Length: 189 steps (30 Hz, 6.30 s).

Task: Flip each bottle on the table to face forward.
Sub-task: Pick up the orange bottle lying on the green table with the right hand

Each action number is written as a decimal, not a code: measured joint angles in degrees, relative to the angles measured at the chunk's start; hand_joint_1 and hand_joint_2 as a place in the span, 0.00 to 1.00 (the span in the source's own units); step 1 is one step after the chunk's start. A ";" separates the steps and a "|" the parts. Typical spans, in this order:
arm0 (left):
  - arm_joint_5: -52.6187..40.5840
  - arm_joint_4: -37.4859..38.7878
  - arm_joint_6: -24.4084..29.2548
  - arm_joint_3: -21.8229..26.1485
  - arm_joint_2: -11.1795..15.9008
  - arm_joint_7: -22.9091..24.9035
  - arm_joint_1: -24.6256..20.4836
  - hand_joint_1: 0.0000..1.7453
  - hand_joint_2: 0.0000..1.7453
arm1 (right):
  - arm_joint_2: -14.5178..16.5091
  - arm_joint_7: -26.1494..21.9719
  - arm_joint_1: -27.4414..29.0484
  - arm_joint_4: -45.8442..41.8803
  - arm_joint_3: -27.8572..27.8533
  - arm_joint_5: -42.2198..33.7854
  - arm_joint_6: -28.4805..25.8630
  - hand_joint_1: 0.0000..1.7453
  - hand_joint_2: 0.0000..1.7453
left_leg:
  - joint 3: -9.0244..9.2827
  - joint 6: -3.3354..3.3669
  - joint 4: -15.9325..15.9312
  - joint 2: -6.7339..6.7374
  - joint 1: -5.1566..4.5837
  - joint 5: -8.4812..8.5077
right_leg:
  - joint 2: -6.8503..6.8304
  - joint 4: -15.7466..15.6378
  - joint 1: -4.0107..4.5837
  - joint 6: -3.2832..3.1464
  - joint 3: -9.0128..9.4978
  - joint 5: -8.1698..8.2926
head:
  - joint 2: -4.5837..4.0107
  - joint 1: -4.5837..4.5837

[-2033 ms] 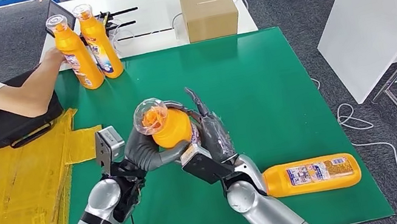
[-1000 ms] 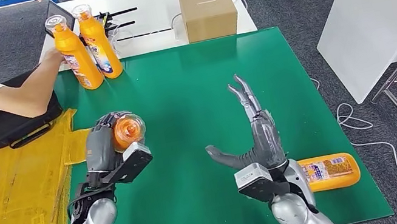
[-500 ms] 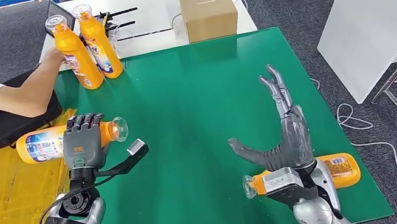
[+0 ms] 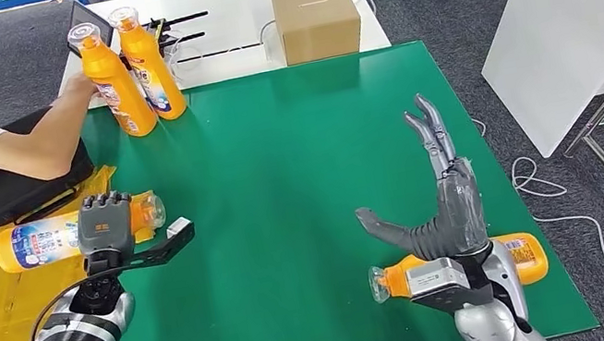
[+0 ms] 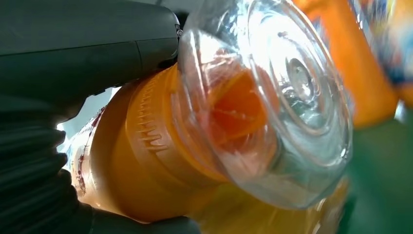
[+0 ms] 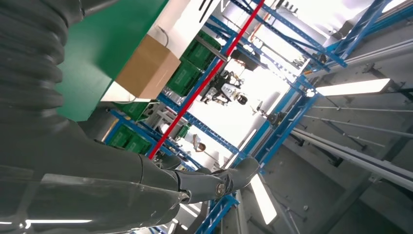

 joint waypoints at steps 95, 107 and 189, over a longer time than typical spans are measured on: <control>76.71 -54.05 -15.46 15.45 -7.20 -47.16 27.38 0.00 1.00 | -21.37 1.52 15.33 1.59 -13.28 9.67 16.33 0.00 1.00 | -0.02 0.06 -0.01 -0.11 -0.09 -0.10 | -0.07 -0.17 -0.05 0.01 0.08 -0.02 | 0.00 -0.01; 80.12 -54.70 -16.83 15.79 -7.87 -47.58 27.64 0.00 1.00 | -23.45 3.50 17.38 3.68 -21.91 12.13 17.79 0.00 1.00 | 0.01 0.06 -0.01 -0.11 -0.08 -0.10 | -0.07 -0.17 -0.04 0.01 0.09 -0.02 | 0.00 -0.02; 90.69 -45.99 -33.25 0.71 -10.63 -35.27 21.08 0.00 1.00 | -3.10 7.15 -3.20 25.15 -10.62 1.05 1.58 1.00 1.00 | 0.24 0.01 -0.01 -0.04 0.00 -0.04 | -0.05 -0.13 0.03 0.00 0.25 0.00 | 0.00 -0.02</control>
